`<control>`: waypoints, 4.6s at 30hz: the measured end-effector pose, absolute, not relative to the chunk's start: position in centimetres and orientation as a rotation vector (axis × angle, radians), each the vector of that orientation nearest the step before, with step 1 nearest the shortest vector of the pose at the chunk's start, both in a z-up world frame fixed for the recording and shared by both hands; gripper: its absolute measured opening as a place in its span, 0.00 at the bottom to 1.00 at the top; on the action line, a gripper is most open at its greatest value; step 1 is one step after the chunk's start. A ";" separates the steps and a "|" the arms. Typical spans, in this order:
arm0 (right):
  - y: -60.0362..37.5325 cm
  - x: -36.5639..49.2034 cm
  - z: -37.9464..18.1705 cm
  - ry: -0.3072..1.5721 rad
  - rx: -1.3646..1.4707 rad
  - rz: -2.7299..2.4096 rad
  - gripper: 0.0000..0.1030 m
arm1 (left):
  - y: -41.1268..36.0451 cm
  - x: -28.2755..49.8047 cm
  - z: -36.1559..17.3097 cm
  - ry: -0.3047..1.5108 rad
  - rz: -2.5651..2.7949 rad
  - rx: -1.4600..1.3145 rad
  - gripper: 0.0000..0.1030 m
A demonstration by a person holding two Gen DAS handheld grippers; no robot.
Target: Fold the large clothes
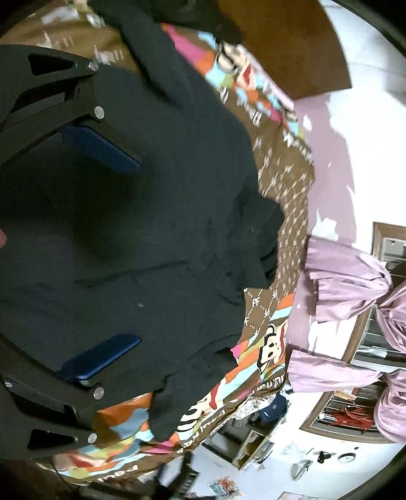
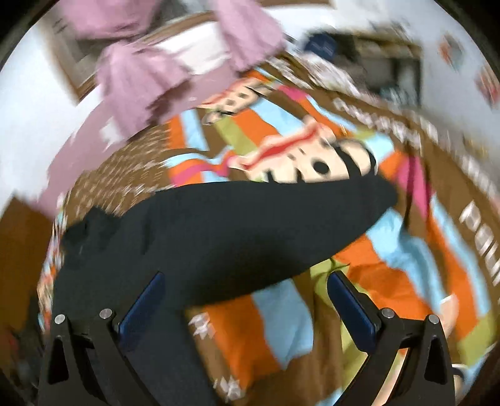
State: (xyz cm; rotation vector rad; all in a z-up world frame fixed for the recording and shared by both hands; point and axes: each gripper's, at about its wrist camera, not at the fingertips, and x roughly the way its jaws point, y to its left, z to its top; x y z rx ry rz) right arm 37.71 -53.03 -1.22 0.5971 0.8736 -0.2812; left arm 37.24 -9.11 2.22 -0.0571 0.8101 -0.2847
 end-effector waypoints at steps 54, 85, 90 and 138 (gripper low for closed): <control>-18.5 32.4 -7.8 0.781 -0.553 0.538 0.78 | 6.7 35.6 -0.2 0.807 -0.206 -0.216 0.98; -18.1 51.7 -10.7 0.817 -0.283 0.164 0.89 | 13.9 34.2 -1.2 0.747 0.047 -0.299 0.98; -18.1 50.9 -8.8 0.778 -0.272 0.110 0.92 | 22.9 31.5 -0.1 0.716 0.227 -0.399 0.98; -8.9 48.7 4.8 0.857 0.091 0.343 1.00 | 31.3 22.7 6.9 0.171 0.305 -0.529 0.13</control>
